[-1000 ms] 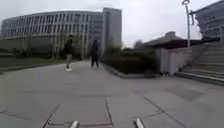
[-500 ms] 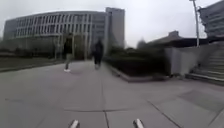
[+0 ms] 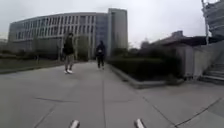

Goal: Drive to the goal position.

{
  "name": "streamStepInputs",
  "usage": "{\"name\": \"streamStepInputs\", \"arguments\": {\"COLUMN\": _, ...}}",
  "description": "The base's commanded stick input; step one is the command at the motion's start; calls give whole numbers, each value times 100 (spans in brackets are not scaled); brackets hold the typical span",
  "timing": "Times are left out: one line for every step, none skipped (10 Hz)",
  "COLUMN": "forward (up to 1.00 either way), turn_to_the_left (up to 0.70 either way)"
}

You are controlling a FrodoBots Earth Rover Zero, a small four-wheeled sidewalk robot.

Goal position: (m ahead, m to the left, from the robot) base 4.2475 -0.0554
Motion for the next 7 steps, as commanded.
{"name": "streamStepInputs", "arguments": {"forward": 1, "turn_to_the_left": 0}}
{"name": "streamStepInputs", "arguments": {"forward": 0, "turn_to_the_left": 0}}
{"name": "streamStepInputs", "arguments": {"forward": 0, "turn_to_the_left": 0}}
{"name": "streamStepInputs", "arguments": {"forward": 0, "turn_to_the_left": 0}}
{"name": "streamStepInputs", "arguments": {"forward": 0, "turn_to_the_left": 0}}
{"name": "streamStepInputs", "arguments": {"forward": 0, "turn_to_the_left": 0}}
{"name": "streamStepInputs", "arguments": {"forward": 0, "turn_to_the_left": 0}}
